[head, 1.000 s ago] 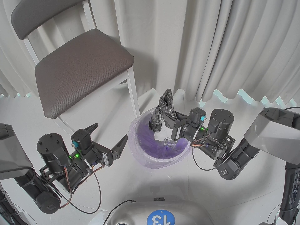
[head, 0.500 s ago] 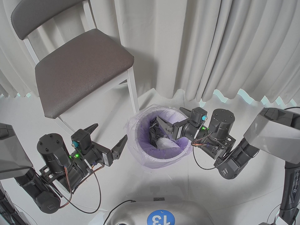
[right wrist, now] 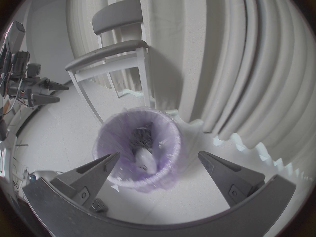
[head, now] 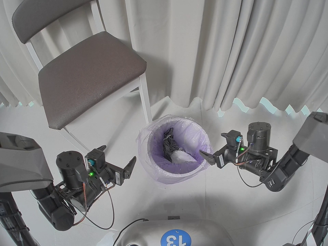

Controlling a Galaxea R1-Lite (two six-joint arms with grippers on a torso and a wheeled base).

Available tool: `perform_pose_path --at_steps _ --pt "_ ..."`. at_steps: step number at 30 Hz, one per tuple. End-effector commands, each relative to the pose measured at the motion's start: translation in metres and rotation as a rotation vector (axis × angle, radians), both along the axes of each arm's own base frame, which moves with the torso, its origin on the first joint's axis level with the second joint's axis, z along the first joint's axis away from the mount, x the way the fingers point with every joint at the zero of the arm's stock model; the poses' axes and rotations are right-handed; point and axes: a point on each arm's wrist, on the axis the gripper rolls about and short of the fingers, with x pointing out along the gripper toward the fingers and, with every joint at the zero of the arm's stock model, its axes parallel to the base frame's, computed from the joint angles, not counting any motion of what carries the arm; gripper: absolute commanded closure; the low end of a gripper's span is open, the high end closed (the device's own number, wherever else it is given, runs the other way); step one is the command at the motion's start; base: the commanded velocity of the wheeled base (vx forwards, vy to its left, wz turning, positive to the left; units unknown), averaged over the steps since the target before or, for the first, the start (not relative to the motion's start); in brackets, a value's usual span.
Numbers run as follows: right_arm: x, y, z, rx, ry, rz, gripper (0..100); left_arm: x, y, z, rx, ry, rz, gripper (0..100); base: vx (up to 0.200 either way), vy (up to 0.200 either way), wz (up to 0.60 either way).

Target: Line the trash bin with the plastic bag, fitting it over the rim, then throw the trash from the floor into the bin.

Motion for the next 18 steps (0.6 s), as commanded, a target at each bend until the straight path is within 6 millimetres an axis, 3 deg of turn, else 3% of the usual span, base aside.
perform_pose_path --at_steps 1,2,7,14,18 --pt "-0.017 -0.037 0.021 -0.034 -0.011 -0.073 0 0.049 0.005 -0.054 0.119 0.047 0.063 0 0.0 0.0 0.0" --pt "-0.019 -0.04 0.019 -0.037 -0.004 -0.081 0 0.068 0.014 -0.063 0.17 0.022 0.087 0 0.0 0.0 0.0" --pt "-0.023 -0.046 0.017 -0.028 -0.002 -0.096 0 0.108 0.02 -0.087 0.188 -0.024 0.052 0 0.0 0.0 0.0" --pt "-0.019 -0.056 0.019 0.002 -0.065 -0.127 0 0.16 0.005 -0.106 0.083 -0.064 0.054 0 0.0 0.0 0.0" --pt "-0.022 -0.062 0.016 0.004 -0.056 -0.141 0 0.178 -0.005 -0.118 0.033 -0.085 -0.017 0 0.0 0.0 0.0"
